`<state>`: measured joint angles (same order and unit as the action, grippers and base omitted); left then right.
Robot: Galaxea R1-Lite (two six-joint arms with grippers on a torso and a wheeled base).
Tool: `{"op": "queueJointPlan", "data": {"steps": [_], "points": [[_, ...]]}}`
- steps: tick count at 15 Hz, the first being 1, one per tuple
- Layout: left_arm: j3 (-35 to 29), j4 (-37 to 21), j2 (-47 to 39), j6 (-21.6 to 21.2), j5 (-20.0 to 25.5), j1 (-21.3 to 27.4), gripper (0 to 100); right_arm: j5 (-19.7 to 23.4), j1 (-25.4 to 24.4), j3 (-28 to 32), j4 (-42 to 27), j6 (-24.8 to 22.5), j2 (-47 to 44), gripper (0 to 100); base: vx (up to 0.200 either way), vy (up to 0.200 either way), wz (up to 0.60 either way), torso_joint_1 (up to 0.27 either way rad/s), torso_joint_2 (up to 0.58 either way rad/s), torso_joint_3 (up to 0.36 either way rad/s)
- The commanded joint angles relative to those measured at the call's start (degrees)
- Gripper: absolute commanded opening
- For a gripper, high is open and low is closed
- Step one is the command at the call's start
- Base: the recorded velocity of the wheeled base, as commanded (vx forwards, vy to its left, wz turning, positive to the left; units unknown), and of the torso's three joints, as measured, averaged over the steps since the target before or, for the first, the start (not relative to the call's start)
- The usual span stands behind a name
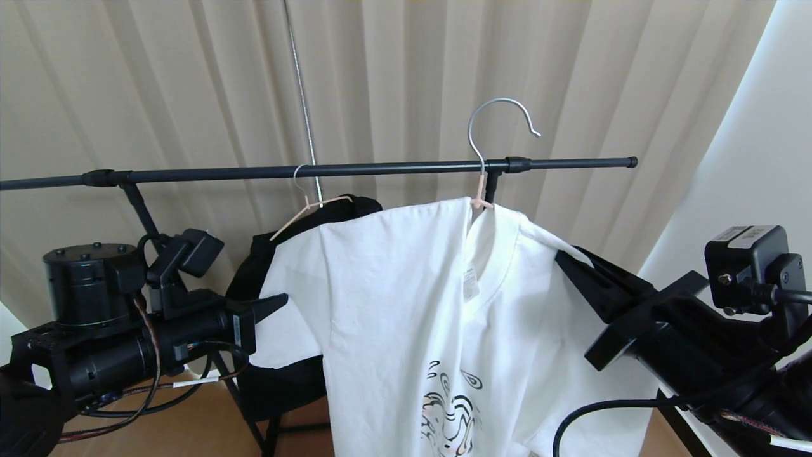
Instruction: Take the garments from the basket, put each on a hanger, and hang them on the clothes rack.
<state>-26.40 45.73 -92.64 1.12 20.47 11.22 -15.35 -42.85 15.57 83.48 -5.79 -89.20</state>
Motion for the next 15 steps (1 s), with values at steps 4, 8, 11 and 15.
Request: {"op": "queueJointPlan", "data": {"steps": [4,8,11,15], "points": [[1.09,-0.02,1.32,0.11,0.10,-2.78,0,0.05,0.05,0.34,0.01,-0.01,0.08,0,0.000,0.000,0.00,0.000,0.00,0.000],[1.80,-0.02,1.58,0.02,0.10,-3.66,0,0.05,0.14,0.25,0.01,-0.01,0.96,0,0.000,0.000,0.00,0.000,0.00,0.000],[1.88,-0.02,1.49,0.02,0.10,-4.10,0,0.05,0.31,0.43,-0.07,-0.01,1.40,0,0.000,0.000,0.00,0.000,0.00,0.000],[2.50,-0.02,1.49,0.02,0.10,-4.62,0,0.05,0.31,0.52,-0.25,-0.10,2.10,0,0.000,0.000,0.00,0.000,0.00,0.000]]}}
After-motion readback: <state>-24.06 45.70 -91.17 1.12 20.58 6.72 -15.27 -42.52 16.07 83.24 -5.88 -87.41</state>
